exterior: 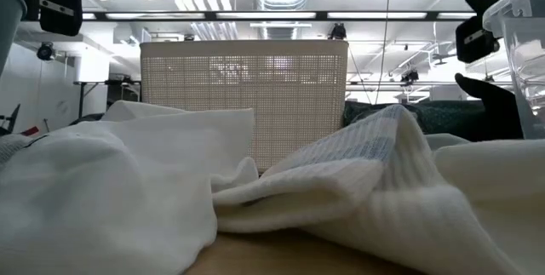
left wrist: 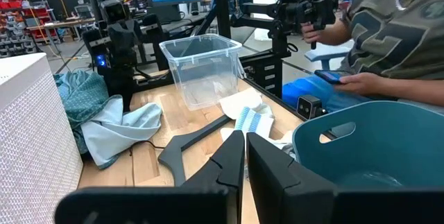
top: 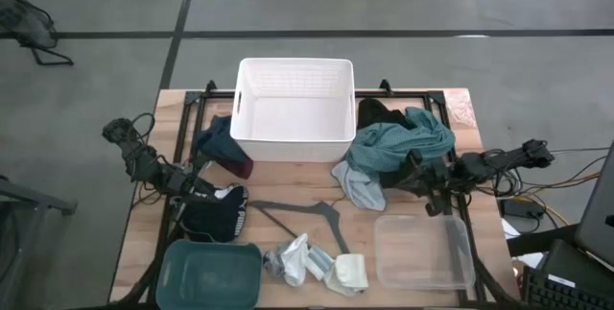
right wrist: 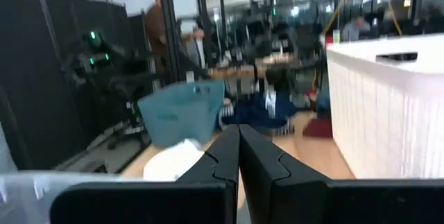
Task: Pick & Place Cloths
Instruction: Put the white and blue sock into the transparent bin
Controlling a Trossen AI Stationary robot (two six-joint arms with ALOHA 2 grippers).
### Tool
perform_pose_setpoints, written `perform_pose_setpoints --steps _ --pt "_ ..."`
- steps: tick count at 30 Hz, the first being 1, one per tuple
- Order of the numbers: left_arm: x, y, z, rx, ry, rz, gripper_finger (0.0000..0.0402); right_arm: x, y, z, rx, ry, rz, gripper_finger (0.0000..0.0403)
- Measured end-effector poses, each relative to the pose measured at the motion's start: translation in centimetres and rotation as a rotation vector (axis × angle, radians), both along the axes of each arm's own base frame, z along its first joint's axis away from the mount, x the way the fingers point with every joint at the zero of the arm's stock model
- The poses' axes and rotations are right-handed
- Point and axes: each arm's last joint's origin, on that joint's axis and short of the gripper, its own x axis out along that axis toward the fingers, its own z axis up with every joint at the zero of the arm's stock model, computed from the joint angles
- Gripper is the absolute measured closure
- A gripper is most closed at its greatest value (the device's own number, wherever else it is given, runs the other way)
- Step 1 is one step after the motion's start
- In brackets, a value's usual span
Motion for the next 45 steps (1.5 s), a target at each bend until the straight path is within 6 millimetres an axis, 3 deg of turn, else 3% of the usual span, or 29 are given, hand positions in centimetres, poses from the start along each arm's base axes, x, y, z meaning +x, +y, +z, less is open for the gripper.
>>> perform_pose_setpoints --steps 5,11,21,26,30,35,39,45 --pt "0.0 0.0 0.0 0.000 0.000 0.000 0.0378 -0.1 0.0 0.7 0.160 -0.034 0.025 0.0394" --pt "0.0 0.0 0.0 0.000 0.000 0.000 0.0378 0.0 -0.1 1.2 0.223 -0.072 -0.003 0.0394" --pt "0.0 0.0 0.0 0.000 0.000 0.000 0.0378 0.1 -0.1 1.0 0.102 -0.083 -0.041 0.0394" --pt "0.0 0.0 0.0 0.000 0.000 0.000 0.0378 0.1 -0.1 1.2 0.322 -0.053 0.000 0.0394" --pt "0.0 0.0 0.0 0.000 0.000 0.000 0.0378 0.4 -0.1 1.2 0.357 -0.050 -0.011 0.0394" --pt "0.0 0.0 0.0 0.000 0.000 0.000 0.0378 1.5 0.3 0.8 0.340 0.004 0.003 0.0394" --pt "0.0 0.0 0.0 0.000 0.000 0.000 0.0378 2.7 1.3 1.3 0.327 -0.009 0.127 0.0394" --pt "0.0 0.0 0.0 0.000 0.000 0.000 0.0378 6.7 5.1 5.4 0.280 0.043 0.348 0.0394"
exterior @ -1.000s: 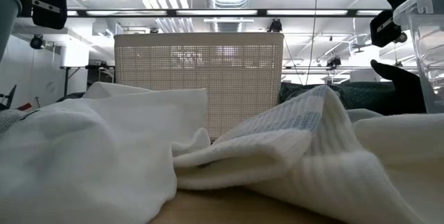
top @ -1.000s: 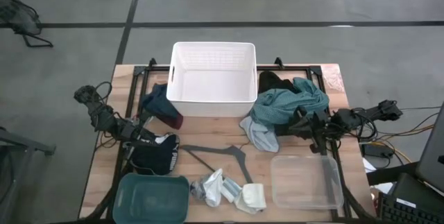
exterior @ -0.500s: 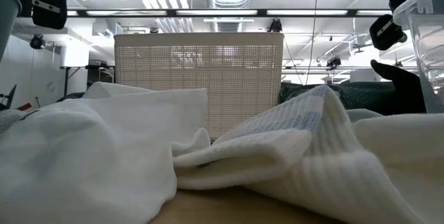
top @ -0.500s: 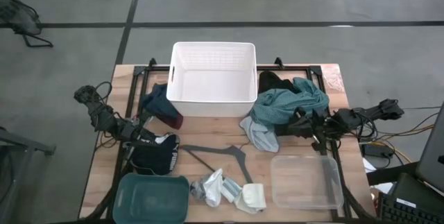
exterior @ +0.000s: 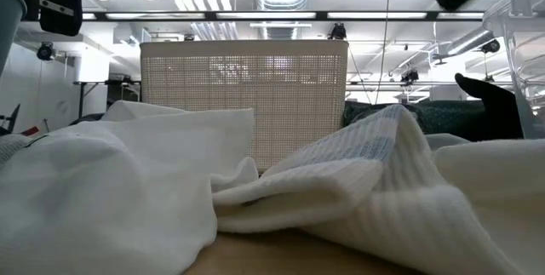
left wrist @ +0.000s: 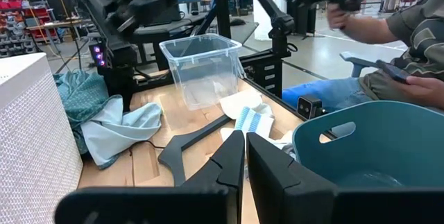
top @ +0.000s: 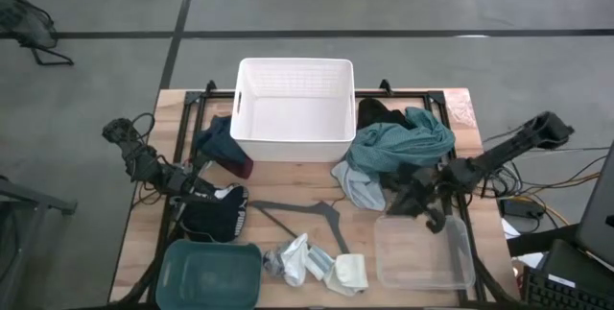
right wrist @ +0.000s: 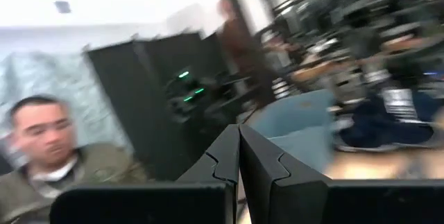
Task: Pick & Place Cloths
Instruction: Put the white and blue sock into the transparent bin
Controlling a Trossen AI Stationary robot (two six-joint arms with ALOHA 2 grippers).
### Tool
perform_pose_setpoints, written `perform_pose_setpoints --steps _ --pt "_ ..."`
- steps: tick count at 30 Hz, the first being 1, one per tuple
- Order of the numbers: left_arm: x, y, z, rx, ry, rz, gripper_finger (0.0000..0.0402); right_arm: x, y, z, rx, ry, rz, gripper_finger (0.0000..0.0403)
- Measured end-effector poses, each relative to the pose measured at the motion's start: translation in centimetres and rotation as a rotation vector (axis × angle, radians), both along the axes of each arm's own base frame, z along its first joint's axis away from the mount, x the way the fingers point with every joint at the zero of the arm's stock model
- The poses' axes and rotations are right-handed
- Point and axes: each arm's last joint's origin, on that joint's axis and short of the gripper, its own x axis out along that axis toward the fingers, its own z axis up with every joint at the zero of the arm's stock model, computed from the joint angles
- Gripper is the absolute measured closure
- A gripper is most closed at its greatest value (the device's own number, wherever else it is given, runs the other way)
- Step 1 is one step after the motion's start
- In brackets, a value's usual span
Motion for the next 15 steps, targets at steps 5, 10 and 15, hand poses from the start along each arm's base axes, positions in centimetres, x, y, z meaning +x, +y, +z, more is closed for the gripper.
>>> perform_pose_setpoints --steps 5,10,15 --pt "0.0 0.0 0.0 0.000 0.000 0.001 0.0378 5.6 3.5 4.2 -0.068 -0.007 0.003 0.0394" --pt "0.0 0.0 0.0 0.000 0.000 0.000 0.0378 11.2 6.1 5.3 -0.238 0.268 -0.057 0.0394" --pt "0.0 0.0 0.0 0.000 0.000 0.000 0.0378 14.9 7.6 4.5 -0.408 0.564 -0.154 0.0394"
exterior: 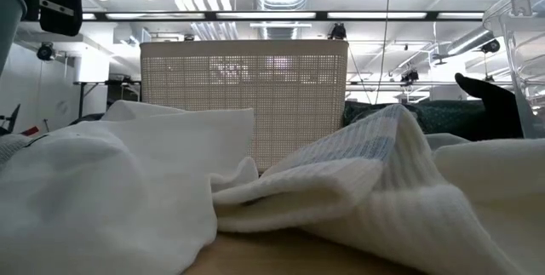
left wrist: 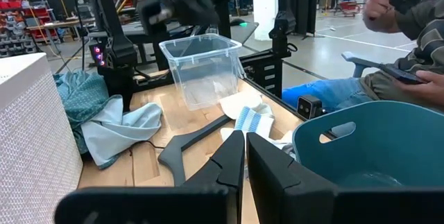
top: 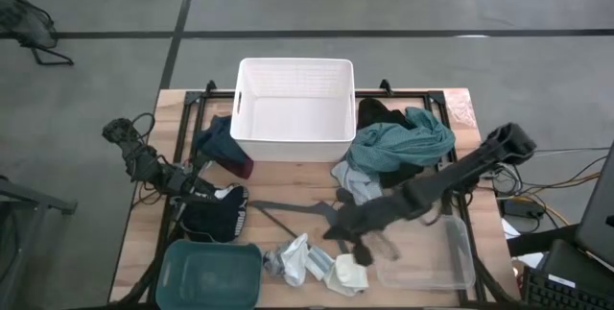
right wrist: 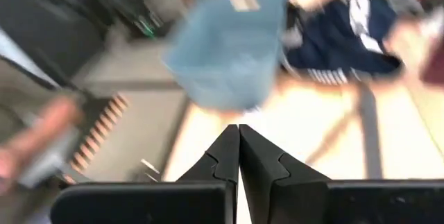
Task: Pick & Place Cloths
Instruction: Put the white and blue sock into the transparent bin
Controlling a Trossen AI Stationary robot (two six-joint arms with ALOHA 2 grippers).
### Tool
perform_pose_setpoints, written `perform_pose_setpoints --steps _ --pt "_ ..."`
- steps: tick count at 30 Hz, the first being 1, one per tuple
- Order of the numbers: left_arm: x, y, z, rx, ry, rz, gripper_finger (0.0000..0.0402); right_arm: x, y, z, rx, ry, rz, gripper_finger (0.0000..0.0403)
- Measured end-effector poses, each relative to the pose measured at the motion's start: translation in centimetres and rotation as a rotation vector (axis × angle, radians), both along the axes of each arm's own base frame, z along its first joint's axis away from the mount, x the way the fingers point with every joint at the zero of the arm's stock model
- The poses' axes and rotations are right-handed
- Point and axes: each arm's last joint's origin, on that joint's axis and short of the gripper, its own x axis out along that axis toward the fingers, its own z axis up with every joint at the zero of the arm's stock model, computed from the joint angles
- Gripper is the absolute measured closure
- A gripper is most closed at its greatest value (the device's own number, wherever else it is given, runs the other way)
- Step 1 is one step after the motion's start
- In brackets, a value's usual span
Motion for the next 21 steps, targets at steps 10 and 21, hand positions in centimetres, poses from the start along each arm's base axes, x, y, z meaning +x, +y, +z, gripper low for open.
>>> perform_pose_setpoints --steps 10,21 --pt "0.0 0.0 0.0 0.000 0.000 0.000 0.0378 4.4 2.9 -2.7 -0.138 0.407 -0.032 0.0346" --pt "0.0 0.0 0.0 0.000 0.000 0.000 0.0378 6.5 5.9 -6.3 -0.158 0.703 0.005 0.0189"
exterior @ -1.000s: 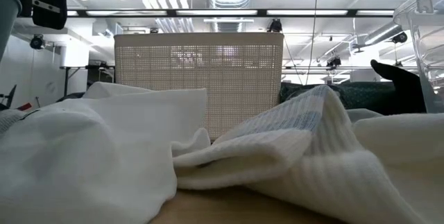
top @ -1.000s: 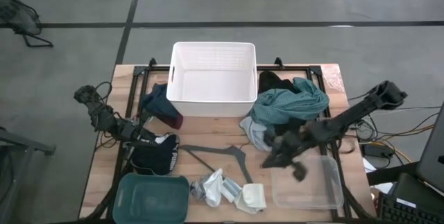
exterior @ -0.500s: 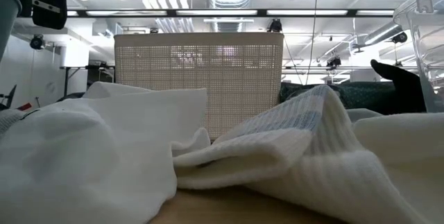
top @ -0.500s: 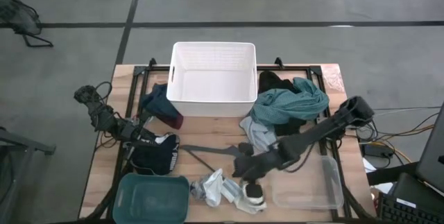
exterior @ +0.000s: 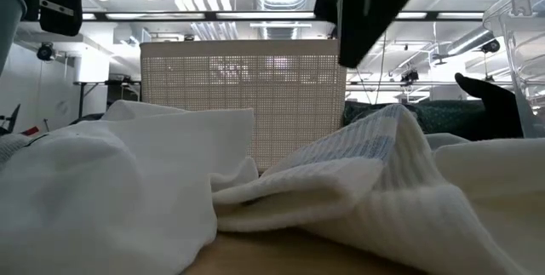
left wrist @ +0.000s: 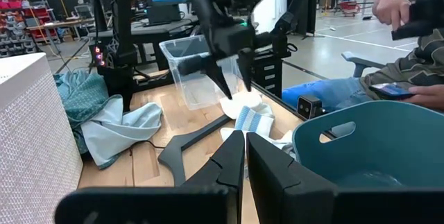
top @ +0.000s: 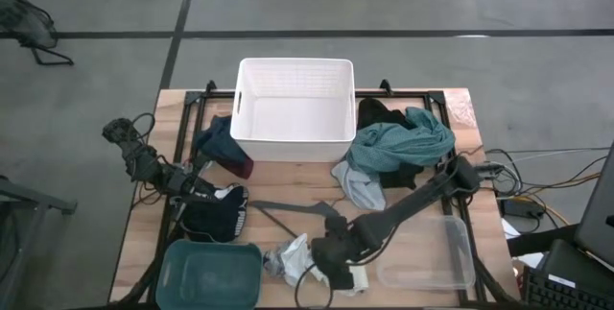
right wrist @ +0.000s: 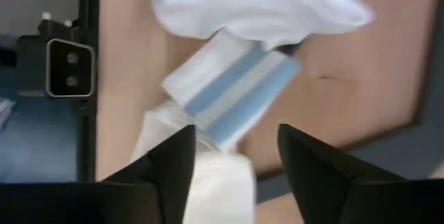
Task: Pick & Place Cloths
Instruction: Put the white and blue sock into the transparent bin
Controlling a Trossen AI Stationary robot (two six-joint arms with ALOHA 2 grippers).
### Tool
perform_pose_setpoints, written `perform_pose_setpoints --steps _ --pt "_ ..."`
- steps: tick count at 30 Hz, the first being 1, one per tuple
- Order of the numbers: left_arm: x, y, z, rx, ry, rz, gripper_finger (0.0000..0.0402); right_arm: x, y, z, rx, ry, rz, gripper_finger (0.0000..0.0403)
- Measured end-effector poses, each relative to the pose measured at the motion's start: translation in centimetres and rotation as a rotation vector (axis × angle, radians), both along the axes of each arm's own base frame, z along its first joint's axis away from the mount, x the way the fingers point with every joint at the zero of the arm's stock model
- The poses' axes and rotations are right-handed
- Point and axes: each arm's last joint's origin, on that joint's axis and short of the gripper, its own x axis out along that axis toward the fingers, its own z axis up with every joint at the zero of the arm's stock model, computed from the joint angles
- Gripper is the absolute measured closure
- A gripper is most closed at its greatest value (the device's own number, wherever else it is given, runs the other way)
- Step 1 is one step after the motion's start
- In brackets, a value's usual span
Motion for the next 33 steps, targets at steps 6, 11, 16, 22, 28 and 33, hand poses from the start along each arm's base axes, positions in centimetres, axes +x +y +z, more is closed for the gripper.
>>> perform_pose_setpoints --steps 6,11,16,22,28,33 --pt "0.0 0.0 0.0 0.001 0.001 0.000 0.0378 1.2 1.3 -2.1 0.020 0.051 0.030 0.0153" --pt "0.0 0.0 0.0 0.002 0.002 0.000 0.0378 1.5 1.4 -3.7 -0.033 0.096 0.027 0.0150" --pt "0.0 0.0 -0.1 0.004 0.005 0.000 0.0378 1.5 1.3 -5.1 -0.065 0.127 0.032 0.0172" --pt "0.0 0.0 -0.1 0.005 0.006 0.000 0.0378 1.5 1.4 -6.1 -0.091 0.142 0.051 0.0225" --pt "0.0 0.0 -0.1 0.005 0.006 0.000 0.0378 1.6 1.3 -6.2 -0.107 0.135 0.067 0.0349" --pt "0.0 0.0 -0.1 0.005 0.006 0.000 0.0378 1.4 1.2 -4.8 -0.139 0.137 0.073 0.0387"
